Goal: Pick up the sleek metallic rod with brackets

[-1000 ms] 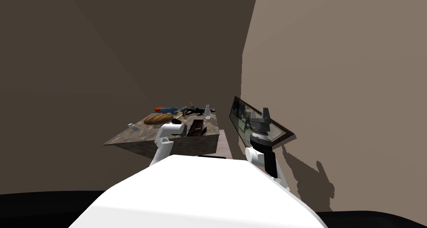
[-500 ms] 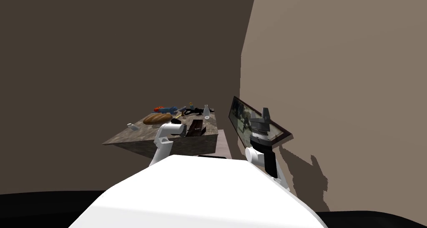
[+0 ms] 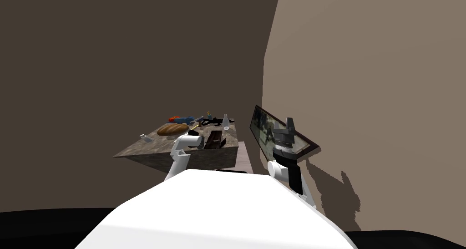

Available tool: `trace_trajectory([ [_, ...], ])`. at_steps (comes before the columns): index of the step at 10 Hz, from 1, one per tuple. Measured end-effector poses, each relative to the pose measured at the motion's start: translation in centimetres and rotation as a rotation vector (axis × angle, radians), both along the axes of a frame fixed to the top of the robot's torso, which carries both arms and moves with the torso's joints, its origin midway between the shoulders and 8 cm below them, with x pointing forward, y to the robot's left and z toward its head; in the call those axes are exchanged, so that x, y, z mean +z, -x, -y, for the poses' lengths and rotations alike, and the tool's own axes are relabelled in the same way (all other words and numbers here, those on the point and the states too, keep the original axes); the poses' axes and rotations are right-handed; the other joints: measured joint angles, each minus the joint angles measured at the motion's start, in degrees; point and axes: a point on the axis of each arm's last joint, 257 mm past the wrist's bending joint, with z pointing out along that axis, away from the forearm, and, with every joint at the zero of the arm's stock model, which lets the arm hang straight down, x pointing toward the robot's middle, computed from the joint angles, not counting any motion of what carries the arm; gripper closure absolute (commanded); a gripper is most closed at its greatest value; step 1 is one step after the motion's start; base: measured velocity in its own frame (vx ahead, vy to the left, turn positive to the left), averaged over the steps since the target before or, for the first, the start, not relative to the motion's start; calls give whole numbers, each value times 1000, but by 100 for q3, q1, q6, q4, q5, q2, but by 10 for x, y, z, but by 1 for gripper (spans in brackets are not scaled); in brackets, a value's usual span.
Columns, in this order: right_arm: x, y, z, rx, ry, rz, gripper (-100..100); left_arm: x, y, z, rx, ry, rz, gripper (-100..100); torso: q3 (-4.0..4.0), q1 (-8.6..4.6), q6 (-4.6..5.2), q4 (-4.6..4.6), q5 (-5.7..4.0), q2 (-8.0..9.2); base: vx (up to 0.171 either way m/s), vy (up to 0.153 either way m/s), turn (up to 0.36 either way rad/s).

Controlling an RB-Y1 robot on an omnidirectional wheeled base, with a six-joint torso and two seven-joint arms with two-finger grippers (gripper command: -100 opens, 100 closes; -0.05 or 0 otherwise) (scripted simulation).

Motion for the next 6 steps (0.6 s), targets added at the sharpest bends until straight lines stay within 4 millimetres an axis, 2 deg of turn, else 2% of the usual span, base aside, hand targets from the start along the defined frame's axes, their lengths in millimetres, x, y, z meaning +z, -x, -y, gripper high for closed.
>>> trace_trajectory([
  [3, 0, 0, 0, 0, 0, 0, 0, 0, 0, 0, 0, 0, 1, 100, -4, 0, 1, -2, -1, -5, 0, 0, 0],
  [4, 0, 0, 0, 0, 0, 0, 0, 0, 0, 0, 0, 0, 1, 0, -3, 0, 2, -2, -1, -5, 0, 0, 0],
  [5, 0, 0, 0, 0, 0, 0, 0, 0, 0, 0, 0, 1, 0, 100, -3, -1, 2, -2, -1, -4, 1, -10, -20],
  [6, 0, 0, 0, 0, 0, 0, 0, 4, 2, -1, 1, -1, 0, 100, -1, -6, 2, 2, -5, -3, 6, -12, -11],
])
